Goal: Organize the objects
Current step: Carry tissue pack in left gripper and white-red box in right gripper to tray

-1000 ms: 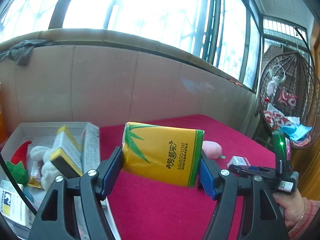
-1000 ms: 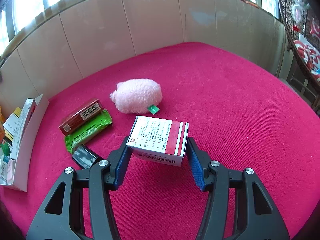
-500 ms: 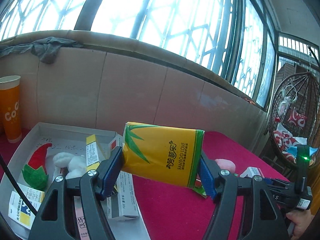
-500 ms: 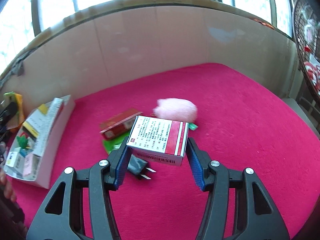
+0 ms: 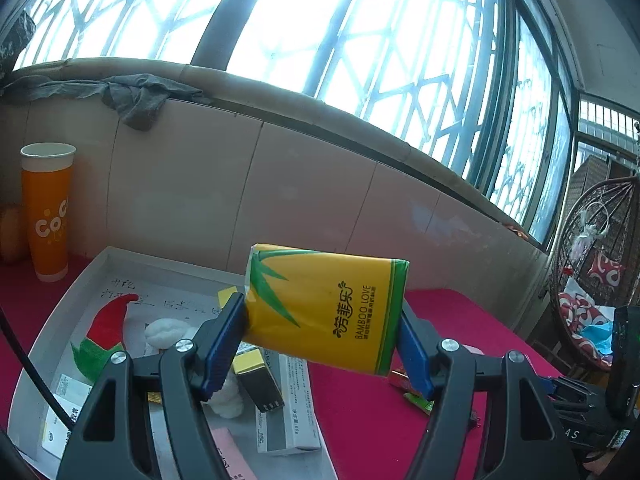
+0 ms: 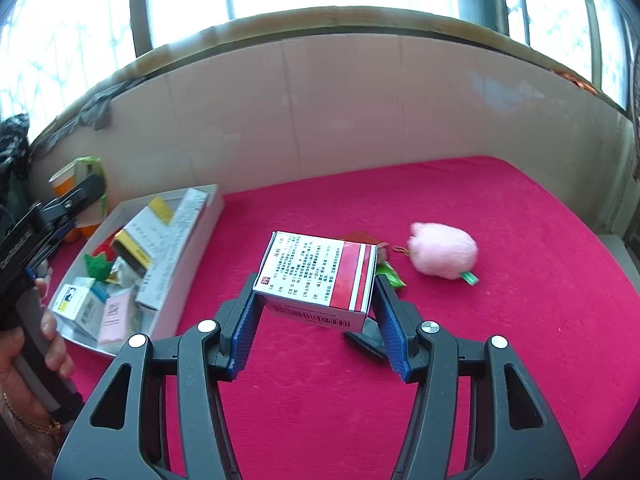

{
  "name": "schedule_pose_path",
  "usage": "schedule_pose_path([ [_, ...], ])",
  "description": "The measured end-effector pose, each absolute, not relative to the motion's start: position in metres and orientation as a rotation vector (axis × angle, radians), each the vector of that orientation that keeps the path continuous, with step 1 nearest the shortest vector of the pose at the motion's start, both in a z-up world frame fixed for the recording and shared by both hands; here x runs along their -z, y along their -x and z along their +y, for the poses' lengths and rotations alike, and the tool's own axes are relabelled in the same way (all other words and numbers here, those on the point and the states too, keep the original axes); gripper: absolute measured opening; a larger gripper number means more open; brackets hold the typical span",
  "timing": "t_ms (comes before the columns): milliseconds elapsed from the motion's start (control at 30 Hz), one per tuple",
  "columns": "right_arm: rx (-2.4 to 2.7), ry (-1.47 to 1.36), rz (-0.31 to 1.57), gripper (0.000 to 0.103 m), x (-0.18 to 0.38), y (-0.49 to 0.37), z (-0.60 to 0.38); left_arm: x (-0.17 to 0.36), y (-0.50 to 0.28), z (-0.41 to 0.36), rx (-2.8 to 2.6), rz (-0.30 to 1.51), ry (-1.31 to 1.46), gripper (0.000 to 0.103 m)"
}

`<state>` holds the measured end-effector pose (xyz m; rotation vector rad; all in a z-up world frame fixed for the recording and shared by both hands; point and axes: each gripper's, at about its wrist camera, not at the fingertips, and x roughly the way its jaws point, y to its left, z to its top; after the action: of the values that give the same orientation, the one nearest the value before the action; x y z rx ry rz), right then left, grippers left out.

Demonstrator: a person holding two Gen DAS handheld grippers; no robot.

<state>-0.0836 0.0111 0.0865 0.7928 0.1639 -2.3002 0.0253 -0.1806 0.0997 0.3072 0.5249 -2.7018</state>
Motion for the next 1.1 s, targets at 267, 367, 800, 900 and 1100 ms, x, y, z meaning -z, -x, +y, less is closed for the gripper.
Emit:
schedule_pose_path([
  [267, 2.251, -0.737, 0.219, 0.055, -0.1, 0.067, -0.015, -0.097, -0.034, -0.205, 2.656, 0.605, -0.297, 0.071],
  [367, 2.237, -0.727, 0.238, 0.055, -0.103, 0.063, -0.023, -0.098, -0.038, -0.211, 2.644, 0.625, -0.287, 0.071],
  [800, 2.171, -0.677, 0.294, 0.055, -0.115, 0.046, -0.059, -0.092, -0.045, -0.238, 2.591, 0.7, -0.281, 0.071],
  [900, 2.135, -0.687, 0.299, 0.055, -0.113, 0.041, -0.07, -0.088, -0.049, -0.247, 2.573, 0.734, -0.281, 0.071],
  [1100, 2.067, -0.682, 0.339, 0.055, -0.107, 0.024, -0.094, -0.082, -0.058, -0.265, 2.537, 0.802, -0.271, 0.071],
])
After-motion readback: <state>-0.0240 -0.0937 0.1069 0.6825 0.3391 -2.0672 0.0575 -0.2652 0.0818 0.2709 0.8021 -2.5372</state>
